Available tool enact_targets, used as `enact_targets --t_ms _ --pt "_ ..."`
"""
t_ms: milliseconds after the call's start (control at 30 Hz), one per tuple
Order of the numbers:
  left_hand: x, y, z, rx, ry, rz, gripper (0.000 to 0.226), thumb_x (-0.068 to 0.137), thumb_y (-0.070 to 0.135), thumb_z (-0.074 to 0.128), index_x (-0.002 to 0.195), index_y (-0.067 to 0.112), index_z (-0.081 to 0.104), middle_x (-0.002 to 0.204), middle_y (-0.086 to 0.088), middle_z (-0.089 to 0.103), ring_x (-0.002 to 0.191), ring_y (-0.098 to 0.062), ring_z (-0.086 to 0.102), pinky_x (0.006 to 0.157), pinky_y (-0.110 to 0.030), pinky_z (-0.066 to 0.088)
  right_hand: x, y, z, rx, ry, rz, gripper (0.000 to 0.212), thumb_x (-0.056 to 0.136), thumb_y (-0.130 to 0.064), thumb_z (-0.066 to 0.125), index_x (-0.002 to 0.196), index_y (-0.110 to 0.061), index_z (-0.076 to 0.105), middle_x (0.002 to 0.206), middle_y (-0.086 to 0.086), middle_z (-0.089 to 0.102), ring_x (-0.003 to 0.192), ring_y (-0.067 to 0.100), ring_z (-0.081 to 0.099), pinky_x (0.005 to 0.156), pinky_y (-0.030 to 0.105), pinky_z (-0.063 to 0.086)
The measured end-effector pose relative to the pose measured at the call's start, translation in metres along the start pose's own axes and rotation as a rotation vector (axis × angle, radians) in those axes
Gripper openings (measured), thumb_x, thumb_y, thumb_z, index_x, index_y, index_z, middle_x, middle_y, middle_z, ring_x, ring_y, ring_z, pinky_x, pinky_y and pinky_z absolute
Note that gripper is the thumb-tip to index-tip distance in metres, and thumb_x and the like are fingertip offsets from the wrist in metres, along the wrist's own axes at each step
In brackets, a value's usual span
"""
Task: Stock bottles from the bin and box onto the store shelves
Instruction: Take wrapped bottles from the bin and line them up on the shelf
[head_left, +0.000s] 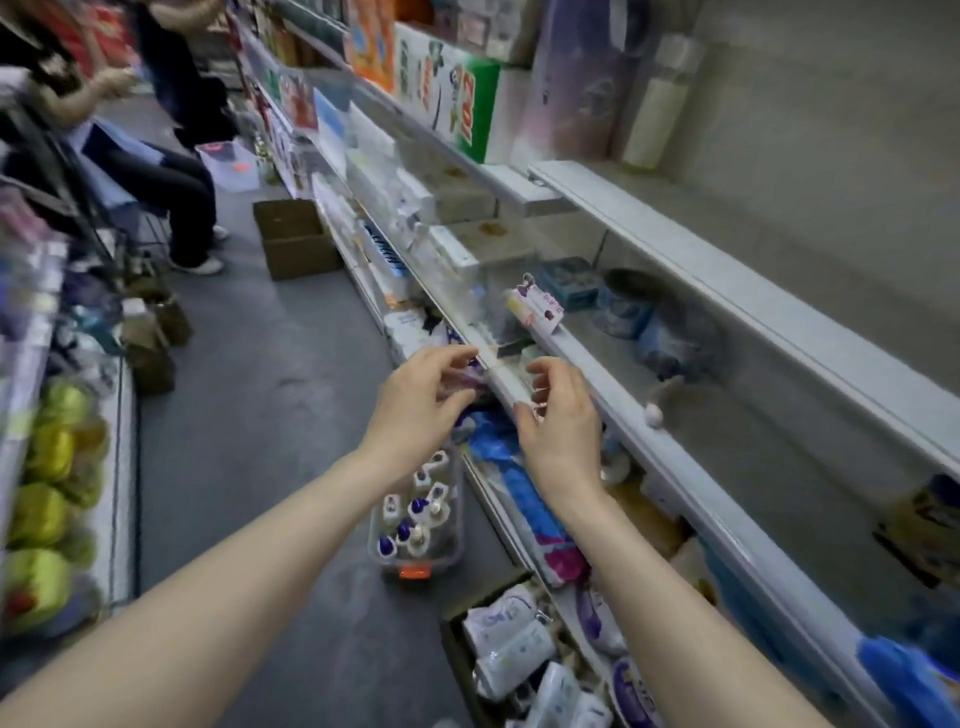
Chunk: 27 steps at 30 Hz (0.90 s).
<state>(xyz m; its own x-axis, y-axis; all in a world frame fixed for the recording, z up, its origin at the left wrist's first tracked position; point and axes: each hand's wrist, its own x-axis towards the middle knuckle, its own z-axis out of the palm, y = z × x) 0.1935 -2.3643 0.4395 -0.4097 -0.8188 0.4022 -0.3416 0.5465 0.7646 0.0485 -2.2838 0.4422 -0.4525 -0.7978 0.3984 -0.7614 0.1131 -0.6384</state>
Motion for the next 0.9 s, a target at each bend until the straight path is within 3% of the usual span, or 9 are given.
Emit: enact_targets --t_ms 100,167,333,533,600,733,900 --pt "0.016 -0.027 -0.005 0.049 0.013 -0.059 0.043 0.082 0.007 0.073 0.122 0.021 0.065 0.108 0.009 0.061 0.097 -0.007 0.063 0.086 -0.034 0.056 0.026 0.005 0.029 0.050 -0.061 0.006 0.038 0.086 -0.006 0.068 0.118 -0.020 0.055 0.115 -0.001 0.057 0.101 0.017 0.059 0.089 0.041 0.052" --pt "0.026 -0.040 -0.006 0.079 0.021 -0.091 0.042 0.083 0.008 0.074 0.122 0.020 0.066 0.108 0.007 0.062 0.097 -0.011 0.063 0.086 -0.036 0.056 0.041 0.008 0.046 0.057 -0.105 -0.015 0.037 0.085 -0.005 0.068 0.116 -0.020 0.054 0.114 -0.001 0.057 0.100 0.017 0.059 0.087 0.040 0.052" --pt "0.047 -0.072 -0.008 0.100 0.007 -0.154 0.042 0.084 0.005 0.073 0.123 0.017 0.066 0.110 0.003 0.063 0.097 -0.007 0.060 0.086 -0.022 0.052 0.070 0.014 0.083 0.073 -0.174 -0.033 0.035 0.083 -0.002 0.068 0.112 -0.017 0.055 0.110 -0.001 0.056 0.096 0.017 0.058 0.081 0.031 0.048" --pt "0.091 -0.130 -0.010 0.097 -0.068 -0.206 0.041 0.086 0.008 0.071 0.125 0.019 0.063 0.112 0.009 0.060 0.099 -0.001 0.057 0.078 -0.005 0.045 0.102 0.020 0.135 0.079 -0.209 0.036 0.033 0.085 -0.002 0.068 0.110 -0.019 0.055 0.105 -0.008 0.053 0.083 -0.003 0.048 0.077 0.017 0.044" --pt "0.111 -0.157 -0.009 0.094 -0.109 -0.195 0.041 0.086 0.009 0.071 0.124 0.021 0.064 0.113 0.007 0.063 0.098 -0.003 0.059 0.081 -0.010 0.048 0.115 0.021 0.158 0.066 -0.197 0.073 0.032 0.085 -0.002 0.069 0.111 -0.018 0.055 0.106 -0.010 0.051 0.082 -0.003 0.046 0.079 0.016 0.044" --pt "0.155 -0.208 -0.012 0.098 -0.220 -0.180 0.040 0.087 0.013 0.071 0.125 0.023 0.063 0.113 0.007 0.063 0.096 -0.009 0.062 0.086 -0.034 0.056 0.141 0.021 0.199 0.030 -0.180 0.174 0.034 0.085 -0.001 0.068 0.109 -0.022 0.054 0.104 -0.010 0.049 0.080 -0.002 0.049 0.079 0.020 0.044" --pt "0.200 -0.265 -0.012 0.066 -0.351 -0.160 0.042 0.086 0.012 0.071 0.126 0.024 0.062 0.111 0.006 0.063 0.097 -0.013 0.063 0.085 -0.040 0.056 0.165 0.025 0.253 0.000 -0.189 0.328 0.035 0.086 -0.002 0.067 0.114 -0.020 0.054 0.107 -0.006 0.051 0.090 0.010 0.054 0.083 0.035 0.052"
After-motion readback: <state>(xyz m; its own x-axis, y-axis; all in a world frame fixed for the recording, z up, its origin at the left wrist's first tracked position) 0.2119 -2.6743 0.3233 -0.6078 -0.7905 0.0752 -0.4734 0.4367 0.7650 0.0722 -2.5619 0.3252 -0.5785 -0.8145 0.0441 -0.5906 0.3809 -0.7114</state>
